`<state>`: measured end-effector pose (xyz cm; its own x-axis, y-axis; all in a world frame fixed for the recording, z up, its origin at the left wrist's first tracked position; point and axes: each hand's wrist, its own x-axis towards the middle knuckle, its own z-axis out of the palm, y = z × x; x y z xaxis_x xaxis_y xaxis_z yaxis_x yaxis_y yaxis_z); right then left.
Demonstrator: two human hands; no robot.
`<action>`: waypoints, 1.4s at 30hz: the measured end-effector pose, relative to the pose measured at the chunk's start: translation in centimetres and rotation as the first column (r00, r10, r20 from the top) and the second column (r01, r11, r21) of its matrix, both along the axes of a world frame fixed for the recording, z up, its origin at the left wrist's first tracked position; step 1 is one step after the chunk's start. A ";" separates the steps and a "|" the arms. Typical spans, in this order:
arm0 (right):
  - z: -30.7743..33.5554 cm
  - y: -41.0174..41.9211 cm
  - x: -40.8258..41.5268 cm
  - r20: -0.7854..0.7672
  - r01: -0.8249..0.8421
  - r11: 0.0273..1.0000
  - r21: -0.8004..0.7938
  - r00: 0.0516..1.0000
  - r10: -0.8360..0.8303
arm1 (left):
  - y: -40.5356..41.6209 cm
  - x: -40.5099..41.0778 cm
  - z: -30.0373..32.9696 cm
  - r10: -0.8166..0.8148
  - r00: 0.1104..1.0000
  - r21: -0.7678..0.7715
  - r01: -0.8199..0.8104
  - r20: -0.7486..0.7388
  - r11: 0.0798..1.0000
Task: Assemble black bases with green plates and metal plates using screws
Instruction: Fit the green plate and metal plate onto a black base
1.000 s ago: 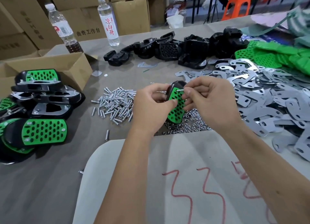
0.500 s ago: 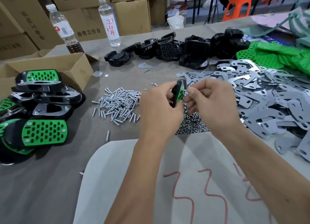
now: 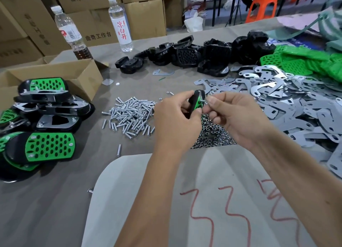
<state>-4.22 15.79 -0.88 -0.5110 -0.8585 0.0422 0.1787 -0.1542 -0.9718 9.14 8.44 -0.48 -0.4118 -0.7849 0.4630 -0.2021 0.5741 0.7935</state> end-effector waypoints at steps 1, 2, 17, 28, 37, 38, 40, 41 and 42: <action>-0.1 0.1 -0.2 -0.105 0.003 1.000 -0.007 0.994 -0.004 | 0.0 0.0 0.0 -0.012 1.000 0.025 0.012 -0.005 1.000; -0.2 0.1 -0.4 -0.259 0.017 1.000 -0.019 0.966 -0.021 | 0.0 -0.1 0.0 -0.023 1.000 0.057 0.023 -0.010 0.998; -1.3 0.4 -2.2 -0.567 0.119 0.993 0.014 0.819 -0.090 | -1.9 1.6 0.0 -0.188 0.981 0.151 0.179 0.044 0.972; -1.2 0.3 -2.0 -0.191 -0.158 0.985 -0.069 0.971 0.142 | -1.4 1.4 -0.2 -0.186 0.980 0.053 0.182 0.074 0.982; -1.5 0.7 -2.9 -0.112 -0.179 0.984 -0.003 0.978 0.178 | -1.0 0.9 -0.7 -0.168 0.977 -0.025 0.173 0.133 0.985; -1.5 0.7 -2.9 -0.094 -0.194 0.981 -0.005 0.977 0.192 | -1.1 0.9 -0.8 -0.168 0.978 -0.012 0.171 0.124 0.985; -1.3 0.7 -2.7 -0.092 -0.215 0.977 -0.015 0.973 0.213 | -1.0 0.9 -0.9 -0.169 0.978 -0.004 0.171 0.123 0.985; -1.3 0.7 -2.7 -0.103 -0.211 0.977 -0.020 0.973 0.208 | -1.0 0.9 -0.9 -0.170 0.977 -0.008 0.173 0.126 0.985; -1.2 0.8 -2.6 -0.111 -0.203 0.979 -0.020 0.974 0.200 | -1.1 0.9 -0.9 -0.171 0.977 -0.013 0.174 0.128 0.985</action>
